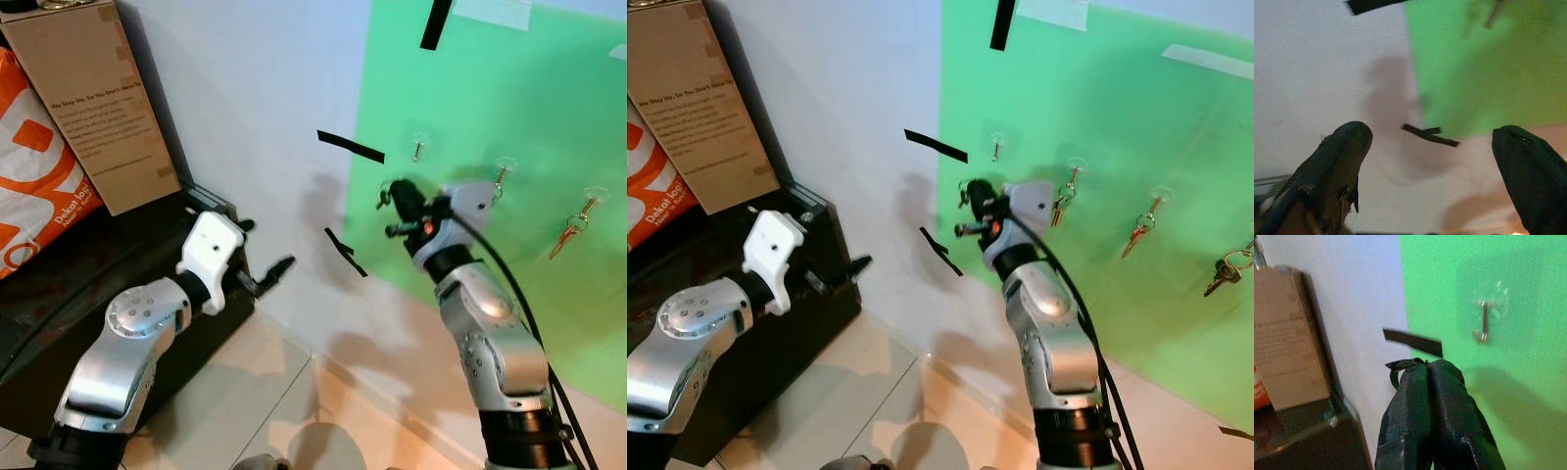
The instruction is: Hang keys on a hook
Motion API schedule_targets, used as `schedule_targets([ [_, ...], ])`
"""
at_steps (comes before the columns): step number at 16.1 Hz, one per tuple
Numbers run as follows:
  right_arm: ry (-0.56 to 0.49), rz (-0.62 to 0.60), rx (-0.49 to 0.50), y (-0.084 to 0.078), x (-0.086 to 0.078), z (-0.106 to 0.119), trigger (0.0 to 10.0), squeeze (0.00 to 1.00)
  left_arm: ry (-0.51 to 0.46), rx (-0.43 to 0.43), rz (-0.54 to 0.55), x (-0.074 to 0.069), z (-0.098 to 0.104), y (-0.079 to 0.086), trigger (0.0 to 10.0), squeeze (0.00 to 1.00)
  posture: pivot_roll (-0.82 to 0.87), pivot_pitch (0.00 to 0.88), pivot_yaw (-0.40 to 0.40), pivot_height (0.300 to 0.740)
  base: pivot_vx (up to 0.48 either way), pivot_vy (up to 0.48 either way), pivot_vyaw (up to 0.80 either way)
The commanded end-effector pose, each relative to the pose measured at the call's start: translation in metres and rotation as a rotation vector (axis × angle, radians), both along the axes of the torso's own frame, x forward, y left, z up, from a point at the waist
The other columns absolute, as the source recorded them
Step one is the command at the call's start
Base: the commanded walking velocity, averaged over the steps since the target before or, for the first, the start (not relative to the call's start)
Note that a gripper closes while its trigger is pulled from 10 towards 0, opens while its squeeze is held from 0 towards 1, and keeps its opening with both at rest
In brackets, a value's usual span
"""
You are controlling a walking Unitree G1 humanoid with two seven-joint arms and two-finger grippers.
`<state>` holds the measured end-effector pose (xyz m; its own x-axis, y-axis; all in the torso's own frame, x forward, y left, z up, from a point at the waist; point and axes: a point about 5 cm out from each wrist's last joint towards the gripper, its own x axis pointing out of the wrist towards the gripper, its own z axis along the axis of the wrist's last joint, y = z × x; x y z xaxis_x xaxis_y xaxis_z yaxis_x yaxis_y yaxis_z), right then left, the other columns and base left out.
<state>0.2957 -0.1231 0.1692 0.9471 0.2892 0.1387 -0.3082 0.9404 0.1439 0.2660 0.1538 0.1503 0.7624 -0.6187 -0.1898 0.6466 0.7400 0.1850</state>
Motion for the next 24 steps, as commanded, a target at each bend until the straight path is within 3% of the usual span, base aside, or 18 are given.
schedule_targets([
  [1,-0.015,-0.006,0.015,-0.001,0.001,0.003,10.0,0.00,0.009,0.008,-0.021,-0.003,0.001,0.000,10.0,0.00,0.05,0.000,0.020,0.740,0.000,0.000,0.00],
  [5,-0.073,0.014,0.072,0.000,-0.001,0.013,10.0,0.00,0.053,-0.034,-0.122,-0.010,0.002,-0.006,10.0,0.00,0.04,0.000,0.023,0.740,0.000,0.000,0.00],
  [10,-0.111,0.006,0.107,-0.002,0.002,0.020,10.0,0.00,0.052,-0.057,-0.139,-0.011,0.006,-0.008,10.0,0.00,0.05,0.000,0.018,0.740,0.000,0.000,0.00],
  [24,-0.071,-0.102,0.123,-0.010,0.017,0.014,10.0,0.00,0.051,-0.095,-0.182,-0.012,0.014,-0.013,10.0,0.00,0.05,0.000,0.022,0.740,0.000,0.000,0.00],
])
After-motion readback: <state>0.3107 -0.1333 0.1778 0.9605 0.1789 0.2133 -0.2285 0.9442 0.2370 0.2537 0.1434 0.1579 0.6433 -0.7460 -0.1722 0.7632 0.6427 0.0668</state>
